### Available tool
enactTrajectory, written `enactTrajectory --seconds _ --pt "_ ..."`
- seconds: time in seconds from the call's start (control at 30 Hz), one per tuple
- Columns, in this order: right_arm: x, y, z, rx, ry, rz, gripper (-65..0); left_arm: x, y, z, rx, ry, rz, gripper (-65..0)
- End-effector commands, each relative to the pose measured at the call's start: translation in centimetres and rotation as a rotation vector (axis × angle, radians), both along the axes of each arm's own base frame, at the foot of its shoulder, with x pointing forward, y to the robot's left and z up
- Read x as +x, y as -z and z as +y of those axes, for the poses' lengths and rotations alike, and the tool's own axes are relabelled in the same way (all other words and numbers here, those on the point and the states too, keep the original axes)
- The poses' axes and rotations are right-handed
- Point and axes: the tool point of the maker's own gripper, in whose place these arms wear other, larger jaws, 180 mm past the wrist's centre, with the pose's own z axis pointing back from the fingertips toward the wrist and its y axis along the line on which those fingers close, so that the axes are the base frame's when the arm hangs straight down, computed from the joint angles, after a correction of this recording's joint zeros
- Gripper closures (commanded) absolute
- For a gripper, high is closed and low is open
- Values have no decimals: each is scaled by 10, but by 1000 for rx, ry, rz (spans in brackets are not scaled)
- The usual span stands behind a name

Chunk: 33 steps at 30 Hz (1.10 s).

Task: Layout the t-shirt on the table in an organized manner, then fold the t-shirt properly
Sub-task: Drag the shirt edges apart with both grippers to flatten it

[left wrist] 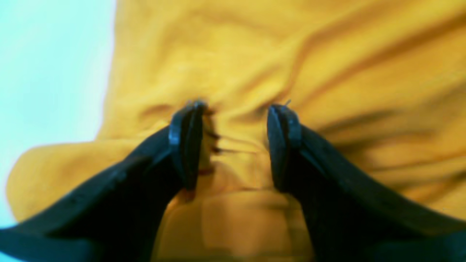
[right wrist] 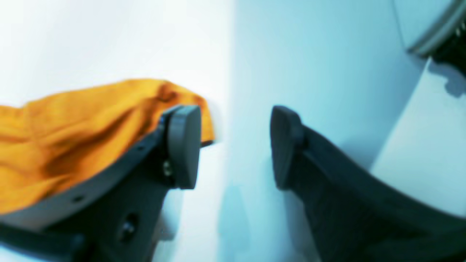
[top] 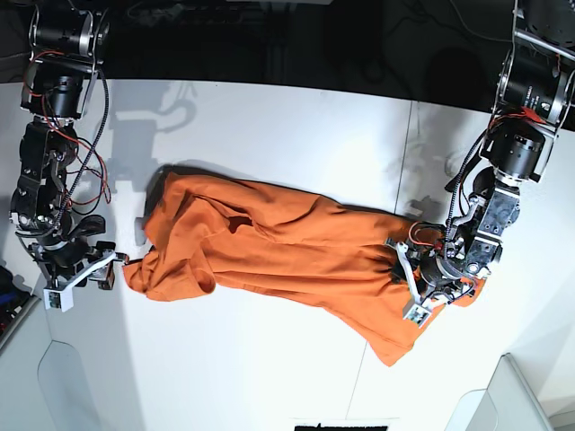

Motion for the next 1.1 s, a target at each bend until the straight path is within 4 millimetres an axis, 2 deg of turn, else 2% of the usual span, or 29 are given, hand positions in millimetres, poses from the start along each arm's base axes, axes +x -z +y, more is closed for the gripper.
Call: enactTrajectory --seconds 0.0,0.13,0.23,0.33,0.43,0.53,0.6,0.73,0.8,0.93,0.97,1.07 --pt "3 -18 -6 -20 0 -45 -292 21 -37 -6 -27 14 -93 -313" --pt "-28 -27 17 20 -54 -58 -292 13 -59 -22 -54 84 -126 -313" --pt "-63 -21 45 42 -132 -34 -292 0 -68 -32 -65 131 -154 -313" --pt "-93 -12 73 98 -190 -28 -292 -11 -67 -46 -83 165 -161 -313" --pt "-106 -5 90 146 -191 -28 -293 -18 -60 -54 -98 171 -146 -313" --pt "-107 -3 100 172 -180 -40 -293 -28 -47 -55 -103 171 -119 -313" --pt "-100 -8 105 177 -171 -77 -293 -33 -41 -54 -101 171 -104 -314" --pt "-80 -16 111 182 -159 -109 -293 -32 -42 -56 -108 174 -118 -314" --pt "-71 -8 117 210 -157 -92 -293 -31 -44 -56 -105 179 -133 -313" --pt "-63 22 132 253 -169 -7 -292 -31 -43 -54 -88 180 -132 -313" --pt "-63 26 134 261 -171 2 -279 -31 -43 -53 -75 182 -134 -313" --pt "-63 24 140 271 -179 2 -126 -29 -43 -51 -46 189 -146 -313"
